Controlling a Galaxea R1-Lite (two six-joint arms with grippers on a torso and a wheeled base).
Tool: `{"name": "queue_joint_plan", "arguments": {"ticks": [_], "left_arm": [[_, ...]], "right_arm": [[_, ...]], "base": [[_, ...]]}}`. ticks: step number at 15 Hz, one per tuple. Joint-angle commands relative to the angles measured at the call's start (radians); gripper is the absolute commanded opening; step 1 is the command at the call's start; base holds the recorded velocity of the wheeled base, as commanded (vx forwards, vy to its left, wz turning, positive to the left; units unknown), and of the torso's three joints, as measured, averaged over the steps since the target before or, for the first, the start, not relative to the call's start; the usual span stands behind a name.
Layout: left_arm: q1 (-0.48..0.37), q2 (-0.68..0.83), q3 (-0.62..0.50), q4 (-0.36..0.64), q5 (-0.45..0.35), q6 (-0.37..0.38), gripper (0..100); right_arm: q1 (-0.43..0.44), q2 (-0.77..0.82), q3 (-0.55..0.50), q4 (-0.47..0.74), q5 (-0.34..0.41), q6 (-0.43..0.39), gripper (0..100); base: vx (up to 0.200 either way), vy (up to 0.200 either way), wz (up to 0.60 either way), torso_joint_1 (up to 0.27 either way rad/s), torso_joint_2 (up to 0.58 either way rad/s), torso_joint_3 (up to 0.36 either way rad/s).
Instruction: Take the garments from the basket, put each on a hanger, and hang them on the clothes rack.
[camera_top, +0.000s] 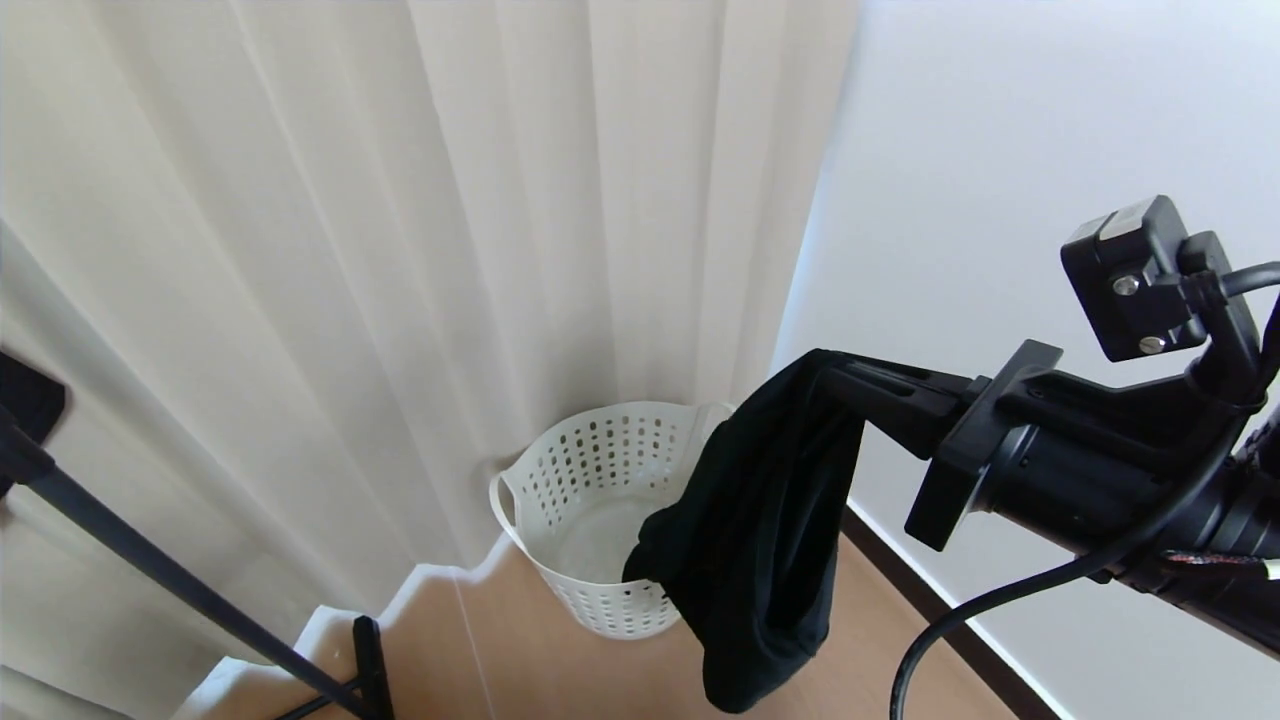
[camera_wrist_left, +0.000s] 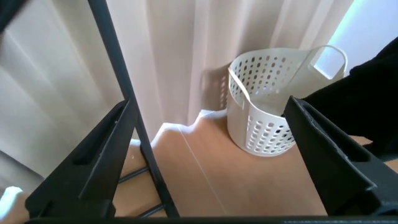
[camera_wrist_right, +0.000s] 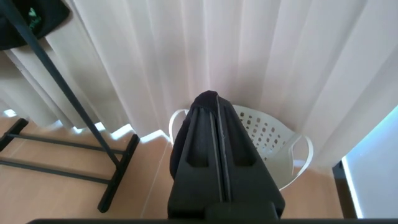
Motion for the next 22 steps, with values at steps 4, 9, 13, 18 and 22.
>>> {"name": "queue_joint_plan", "arguments": {"ticks": [4,9,13,18,22], "left_arm": [[0.0,0.001,0.0,0.0,0.0,0.0,100],[0.0,0.001,0.0,0.0,0.0,0.0,100],[0.0,0.001,0.0,0.0,0.0,0.0,100],[0.0,0.001,0.0,-0.002,0.002,0.0,100],[0.0,0.001,0.0,-0.002,0.0,0.0,100]], "right_arm": [[0.001,0.001,0.006,-0.002,0.0,0.0,0],[0.001,0.001,0.007,-0.002,0.003,0.0,0],[0.001,0.001,0.007,-0.002,0.001,0.0,0],[0.0,0.004,0.007,-0.002,0.001,0.001,0],[-0.008,0.006,0.007,-0.001,0.003,0.001,0]], "base": [[0.0,0.0,0.0,0.074,-0.45,-0.167],[0.0,0.0,0.0,0.123,-0.46,-0.144],[0.0,0.0,0.0,0.158,-0.49,-0.232],[0.0,0.0,0.0,0.191,-0.51,-0.319],[0.0,0.0,0.0,0.221,-0.55,-0.332]]}}
